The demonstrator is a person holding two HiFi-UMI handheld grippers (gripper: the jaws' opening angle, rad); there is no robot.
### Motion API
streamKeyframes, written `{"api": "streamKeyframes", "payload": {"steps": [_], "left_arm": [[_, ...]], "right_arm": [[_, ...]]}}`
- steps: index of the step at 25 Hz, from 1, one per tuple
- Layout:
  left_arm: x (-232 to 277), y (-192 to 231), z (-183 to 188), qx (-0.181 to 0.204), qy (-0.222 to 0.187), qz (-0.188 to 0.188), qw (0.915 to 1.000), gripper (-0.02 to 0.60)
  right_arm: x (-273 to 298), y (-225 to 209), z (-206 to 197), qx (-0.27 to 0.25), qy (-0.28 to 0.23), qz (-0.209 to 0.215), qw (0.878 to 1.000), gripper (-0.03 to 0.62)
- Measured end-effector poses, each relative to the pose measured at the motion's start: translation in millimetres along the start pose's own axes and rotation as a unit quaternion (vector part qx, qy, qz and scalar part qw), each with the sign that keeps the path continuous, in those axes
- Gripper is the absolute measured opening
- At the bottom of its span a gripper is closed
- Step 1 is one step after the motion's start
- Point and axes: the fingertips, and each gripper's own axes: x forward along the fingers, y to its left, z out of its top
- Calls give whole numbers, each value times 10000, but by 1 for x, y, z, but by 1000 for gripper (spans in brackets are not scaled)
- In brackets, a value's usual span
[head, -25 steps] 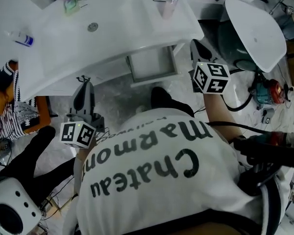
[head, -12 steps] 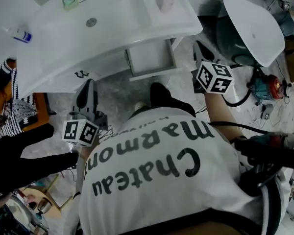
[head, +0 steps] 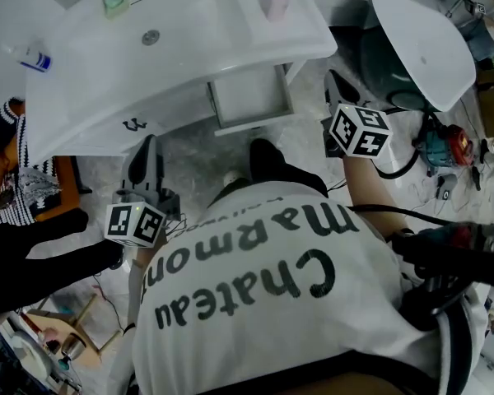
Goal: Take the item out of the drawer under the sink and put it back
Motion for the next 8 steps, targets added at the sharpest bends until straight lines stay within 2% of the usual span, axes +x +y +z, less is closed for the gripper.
{"api": "streamKeyframes", "payload": {"steps": [3,8], "left_arm": [[14,3,8,10,78,4,10000,8],[-13,0,-6,37,-26,0,10000,8]], "right_arm": [[12,-7,5,95,76,-28,9999,11],[-5,7,-6,-43,9,83,10000,11]]}}
